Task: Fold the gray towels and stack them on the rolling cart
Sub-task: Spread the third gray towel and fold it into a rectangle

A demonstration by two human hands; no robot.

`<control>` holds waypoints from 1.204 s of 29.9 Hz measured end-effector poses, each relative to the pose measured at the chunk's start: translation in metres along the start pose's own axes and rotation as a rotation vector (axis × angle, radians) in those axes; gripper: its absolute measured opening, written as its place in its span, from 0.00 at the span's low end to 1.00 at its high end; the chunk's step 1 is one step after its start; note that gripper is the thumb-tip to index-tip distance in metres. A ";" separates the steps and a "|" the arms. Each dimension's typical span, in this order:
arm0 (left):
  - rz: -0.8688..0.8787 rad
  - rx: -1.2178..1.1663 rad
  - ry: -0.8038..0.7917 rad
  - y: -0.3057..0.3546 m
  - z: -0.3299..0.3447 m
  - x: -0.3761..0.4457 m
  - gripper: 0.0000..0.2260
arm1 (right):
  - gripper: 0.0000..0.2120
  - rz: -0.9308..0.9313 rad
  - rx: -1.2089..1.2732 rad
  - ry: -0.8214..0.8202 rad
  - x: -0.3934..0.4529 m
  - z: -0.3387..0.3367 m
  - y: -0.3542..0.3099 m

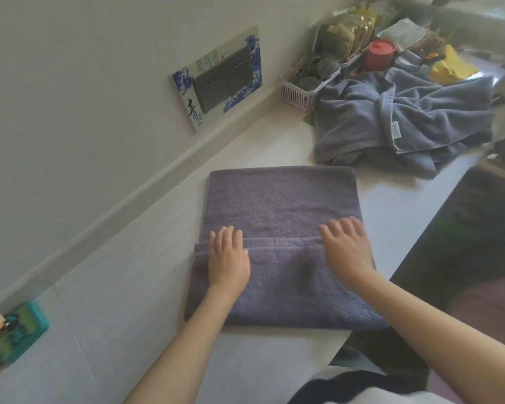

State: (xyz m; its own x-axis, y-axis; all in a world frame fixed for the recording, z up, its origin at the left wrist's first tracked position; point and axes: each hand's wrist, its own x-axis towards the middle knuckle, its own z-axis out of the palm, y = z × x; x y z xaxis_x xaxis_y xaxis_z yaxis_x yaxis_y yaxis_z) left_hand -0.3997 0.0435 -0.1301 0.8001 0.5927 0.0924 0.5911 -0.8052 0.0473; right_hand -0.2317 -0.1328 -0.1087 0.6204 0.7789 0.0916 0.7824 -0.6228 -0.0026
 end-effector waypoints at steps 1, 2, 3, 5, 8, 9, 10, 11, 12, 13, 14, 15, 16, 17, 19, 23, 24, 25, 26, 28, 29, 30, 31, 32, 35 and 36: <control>0.040 -0.075 0.007 0.009 0.004 -0.010 0.19 | 0.21 -0.049 0.039 0.020 -0.009 0.004 -0.008; 0.073 -0.143 -0.028 0.019 0.008 -0.019 0.21 | 0.18 -0.102 0.090 0.015 -0.019 0.010 -0.019; 0.090 -0.180 -0.077 0.027 0.011 -0.028 0.23 | 0.17 -0.140 0.146 -0.033 -0.030 0.018 -0.028; 0.088 -0.169 -0.169 0.031 0.020 -0.044 0.25 | 0.23 -0.141 0.185 -0.190 -0.049 0.031 -0.037; -0.013 -0.095 -0.214 0.007 0.029 -0.056 0.28 | 0.30 0.016 0.155 -0.264 -0.062 0.043 -0.020; -0.075 -0.082 -0.205 -0.003 0.031 -0.057 0.28 | 0.31 0.073 0.151 -0.278 -0.063 0.043 -0.013; -0.124 -0.067 -0.196 -0.012 0.032 -0.059 0.28 | 0.32 0.114 0.154 -0.287 -0.065 0.041 -0.007; -0.159 -0.052 -0.206 -0.018 0.032 -0.060 0.28 | 0.34 0.143 0.162 -0.275 -0.066 0.041 -0.003; -0.171 -0.051 -0.235 -0.020 0.028 -0.059 0.28 | 0.34 0.170 0.175 -0.267 -0.067 0.039 0.001; -0.178 -0.062 -0.262 -0.022 0.030 -0.058 0.29 | 0.35 0.179 0.179 -0.261 -0.066 0.040 0.002; -0.177 -0.075 -0.275 -0.021 0.026 -0.057 0.30 | 0.36 0.187 0.183 -0.267 -0.065 0.039 0.002; -0.170 -0.088 -0.290 -0.020 0.022 -0.056 0.32 | 0.36 0.187 0.197 -0.265 -0.065 0.038 0.001; -0.175 -0.114 -0.293 -0.018 0.019 -0.056 0.34 | 0.35 0.200 0.219 -0.262 -0.065 0.034 -0.002; -0.163 -0.137 -0.263 -0.015 0.017 -0.057 0.35 | 0.34 0.187 0.234 -0.235 -0.067 0.029 -0.005; -0.090 -0.241 -0.162 -0.009 0.010 -0.066 0.30 | 0.26 0.056 0.319 -0.156 -0.076 0.021 -0.014; 0.177 -0.514 0.041 -0.002 0.013 -0.111 0.12 | 0.17 -0.247 0.510 -0.056 -0.111 0.023 -0.030; 0.176 -0.570 0.006 -0.001 0.014 -0.119 0.12 | 0.17 -0.252 0.515 -0.085 -0.116 0.025 -0.031; 0.169 -0.605 -0.021 -0.001 0.016 -0.124 0.14 | 0.17 -0.257 0.510 -0.107 -0.118 0.028 -0.031; 0.153 -0.628 -0.056 -0.003 0.015 -0.127 0.16 | 0.17 -0.257 0.500 -0.123 -0.119 0.031 -0.031; 0.131 -0.657 -0.134 -0.005 0.011 -0.125 0.21 | 0.16 -0.234 0.503 -0.103 -0.117 0.033 -0.032; 0.128 -0.666 -0.169 -0.007 0.008 -0.126 0.23 | 0.16 -0.219 0.510 -0.077 -0.117 0.033 -0.035; 0.134 -0.664 -0.195 -0.007 0.006 -0.121 0.23 | 0.15 -0.192 0.517 -0.069 -0.114 0.033 -0.036; 0.139 -0.661 -0.217 -0.009 0.003 -0.123 0.23 | 0.15 -0.172 0.524 -0.069 -0.114 0.031 -0.041; 0.139 -0.647 -0.242 -0.009 0.002 -0.120 0.22 | 0.15 -0.143 0.523 -0.073 -0.112 0.032 -0.041; 0.105 -0.616 -0.293 -0.008 -0.001 -0.117 0.22 | 0.12 -0.091 0.504 -0.142 -0.106 0.030 -0.048; 0.097 -0.606 -0.300 -0.007 -0.002 -0.116 0.22 | 0.11 -0.086 0.482 -0.159 -0.103 0.028 -0.049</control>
State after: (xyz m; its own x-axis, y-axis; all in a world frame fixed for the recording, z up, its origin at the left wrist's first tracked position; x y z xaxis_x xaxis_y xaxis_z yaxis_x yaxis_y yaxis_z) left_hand -0.4970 -0.0200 -0.1395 0.8921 0.4257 -0.1512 0.4231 -0.6703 0.6097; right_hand -0.3320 -0.1805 -0.1458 0.5239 0.8509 -0.0404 0.7442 -0.4802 -0.4642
